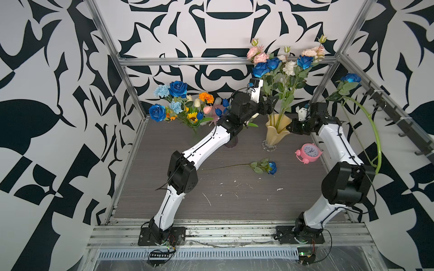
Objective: Pick out blue flowers from the vase
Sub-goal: Pick up the flower from the vase.
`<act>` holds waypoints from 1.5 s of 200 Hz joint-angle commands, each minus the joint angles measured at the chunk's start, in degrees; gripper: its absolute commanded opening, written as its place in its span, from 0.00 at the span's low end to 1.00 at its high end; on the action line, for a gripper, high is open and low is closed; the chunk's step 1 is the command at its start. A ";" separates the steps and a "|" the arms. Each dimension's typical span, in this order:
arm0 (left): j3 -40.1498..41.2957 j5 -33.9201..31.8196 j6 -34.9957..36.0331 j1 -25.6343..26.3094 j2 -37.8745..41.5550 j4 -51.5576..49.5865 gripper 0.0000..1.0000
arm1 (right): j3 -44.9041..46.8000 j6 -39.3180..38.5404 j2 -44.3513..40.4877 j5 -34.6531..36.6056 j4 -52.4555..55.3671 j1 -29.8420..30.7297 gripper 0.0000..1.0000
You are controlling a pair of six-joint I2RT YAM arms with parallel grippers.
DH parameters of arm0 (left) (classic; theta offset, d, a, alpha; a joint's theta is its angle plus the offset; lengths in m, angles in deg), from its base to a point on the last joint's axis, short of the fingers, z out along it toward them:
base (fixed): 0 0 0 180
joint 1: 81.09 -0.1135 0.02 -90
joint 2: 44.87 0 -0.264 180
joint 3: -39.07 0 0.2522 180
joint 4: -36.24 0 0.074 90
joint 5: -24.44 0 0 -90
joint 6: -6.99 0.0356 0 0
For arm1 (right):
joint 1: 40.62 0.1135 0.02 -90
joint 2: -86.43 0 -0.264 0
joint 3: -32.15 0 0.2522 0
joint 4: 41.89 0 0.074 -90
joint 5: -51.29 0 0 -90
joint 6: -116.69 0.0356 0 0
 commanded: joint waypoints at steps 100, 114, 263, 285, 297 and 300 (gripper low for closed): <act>-6.89 -0.75 0.26 -0.56 -6.74 2.53 0.73 | 2.38 0.30 -3.40 -1.63 -3.61 -0.50 0.00; -6.78 0.21 -0.21 -0.73 -7.27 4.93 0.52 | 2.70 0.34 -3.57 -1.63 -3.82 -0.46 0.00; -0.66 8.52 0.71 -1.44 0.29 7.74 0.00 | 3.86 0.92 -3.23 -2.34 -5.14 -1.24 0.00; -0.53 9.00 4.04 -1.20 3.32 4.65 0.00 | 3.65 0.87 -2.90 -2.12 -5.05 -1.24 0.00; 0.31 9.06 6.39 -0.96 5.25 3.30 0.00 | 3.27 0.66 -2.70 -1.48 -4.62 -1.25 0.00; 0.58 9.06 6.88 -0.92 5.76 2.96 0.00 | 3.27 0.54 -2.66 -1.47 -4.54 -1.25 0.00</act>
